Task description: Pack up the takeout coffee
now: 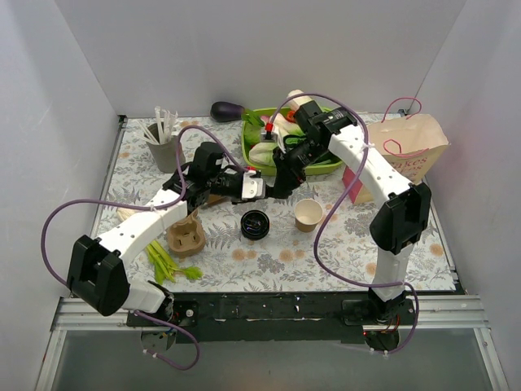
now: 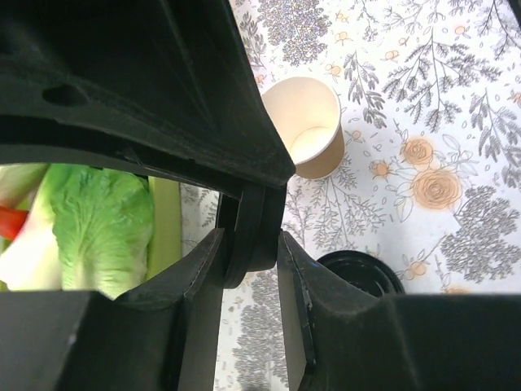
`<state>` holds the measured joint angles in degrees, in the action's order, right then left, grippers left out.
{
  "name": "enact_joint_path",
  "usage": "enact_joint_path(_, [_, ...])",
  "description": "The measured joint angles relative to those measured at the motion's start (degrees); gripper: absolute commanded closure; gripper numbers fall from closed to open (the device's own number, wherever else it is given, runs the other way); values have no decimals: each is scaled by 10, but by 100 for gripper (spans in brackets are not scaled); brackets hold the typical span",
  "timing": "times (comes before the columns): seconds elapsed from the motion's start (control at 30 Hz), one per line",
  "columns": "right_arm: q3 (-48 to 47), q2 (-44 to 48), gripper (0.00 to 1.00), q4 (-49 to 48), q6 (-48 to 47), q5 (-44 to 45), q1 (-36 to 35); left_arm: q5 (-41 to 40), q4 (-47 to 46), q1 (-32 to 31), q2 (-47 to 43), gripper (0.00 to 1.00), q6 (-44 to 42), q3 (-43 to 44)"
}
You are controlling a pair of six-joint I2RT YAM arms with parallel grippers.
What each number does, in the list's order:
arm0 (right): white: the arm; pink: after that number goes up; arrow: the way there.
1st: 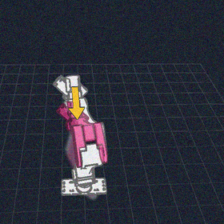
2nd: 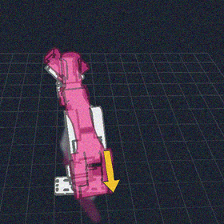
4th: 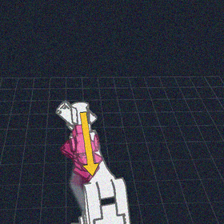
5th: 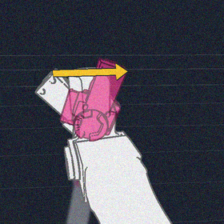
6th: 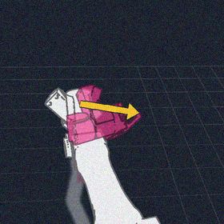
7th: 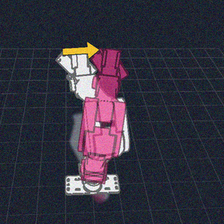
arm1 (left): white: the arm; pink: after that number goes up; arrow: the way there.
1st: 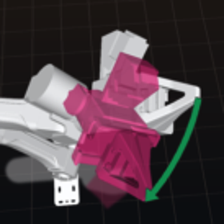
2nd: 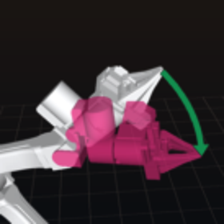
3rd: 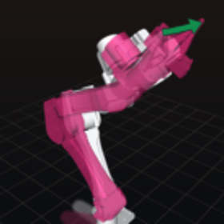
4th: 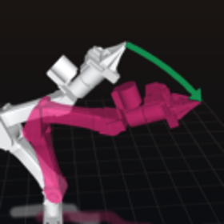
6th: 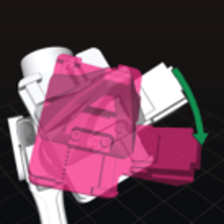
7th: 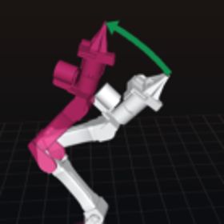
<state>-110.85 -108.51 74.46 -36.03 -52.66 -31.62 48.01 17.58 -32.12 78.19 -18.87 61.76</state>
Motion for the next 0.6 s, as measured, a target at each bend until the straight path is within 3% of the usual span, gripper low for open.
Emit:
enact_joint_path(0.1, [-5, 4, 56, -5, 14, 3, 15, -2, -10, 0, 6, 93, 66, 5])
enact_joint_path(0.2, [2, 36, 55, -41, 39, 14, 68, -8, -24, 0, 17, 93, 156, 25])
enact_joint_path(0.3, [88, 126, 55, -134, 68, 70, 131, -5, -39, 0, 38, 93, 259, 48])
enact_joint_path(0.37, [194, 214, 57, -221, 85, 132, 149, 7, -52, 1, 57, 94, 343, 57])
enact_joint_path(0.47, [316, 307, 65, -300, 96, 220, 138, 29, -65, 3, 91, 94, 452, 64])
enact_joint_path(0.6, [422, 344, 85, -388, 100, 325, 128, 68, -87, 13, 144, 94, 580, 66])
